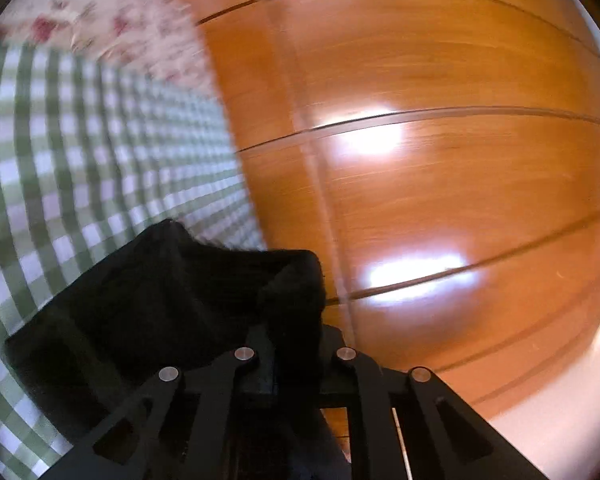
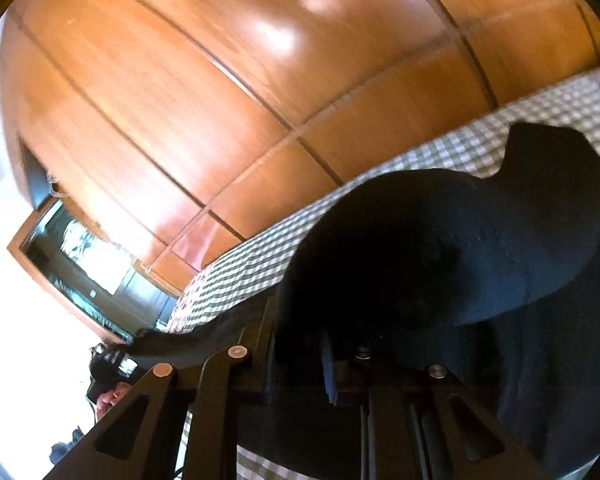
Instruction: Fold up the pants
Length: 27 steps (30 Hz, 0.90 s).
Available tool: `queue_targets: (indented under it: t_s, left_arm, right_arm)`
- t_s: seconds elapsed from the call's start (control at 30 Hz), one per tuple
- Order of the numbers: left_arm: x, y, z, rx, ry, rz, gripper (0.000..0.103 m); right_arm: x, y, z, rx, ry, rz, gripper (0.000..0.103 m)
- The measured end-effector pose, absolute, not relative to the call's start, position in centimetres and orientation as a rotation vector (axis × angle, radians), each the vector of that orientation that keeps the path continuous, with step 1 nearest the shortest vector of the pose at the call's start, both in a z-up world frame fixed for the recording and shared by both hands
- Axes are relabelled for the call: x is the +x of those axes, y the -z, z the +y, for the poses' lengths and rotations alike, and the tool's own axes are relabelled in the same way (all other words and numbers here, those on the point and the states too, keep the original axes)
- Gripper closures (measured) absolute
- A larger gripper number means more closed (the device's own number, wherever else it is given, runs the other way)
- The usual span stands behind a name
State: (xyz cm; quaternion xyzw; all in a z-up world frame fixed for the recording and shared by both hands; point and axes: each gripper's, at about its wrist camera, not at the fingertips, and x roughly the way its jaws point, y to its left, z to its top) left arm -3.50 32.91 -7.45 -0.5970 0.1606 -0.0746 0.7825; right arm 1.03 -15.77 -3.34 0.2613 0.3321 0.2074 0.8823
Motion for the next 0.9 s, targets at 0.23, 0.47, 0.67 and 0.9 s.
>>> queue_targets:
  t_s: [0.23, 0.47, 0.67, 0.9]
  left_arm:
    - [-7.7, 14.3, 32.3, -1.15, -0.077, 0.602, 0.095]
    - [-8.9, 13.0, 31.0, -1.107, -0.156, 0.537, 0.067]
    - [-11.7, 7.4, 28.4, -0.898, -0.502, 0.366, 0.053]
    - [-6.4, 5.1, 22.2, -0.725, -0.293, 0.441, 0.041]
  right_arm:
    - [-1.2, 10.7, -13.5, 0.363, -0.435, 0.916, 0.085]
    - [-1.7, 10.3, -16.0, 0.495, -0.424, 0.91, 0.063]
    - [-4.4, 6.4, -20.6, 0.417, -0.287, 0.818, 0.05]
    - [-1.8, 2.1, -26.1, 0.373, -0.003, 0.693, 0.046]
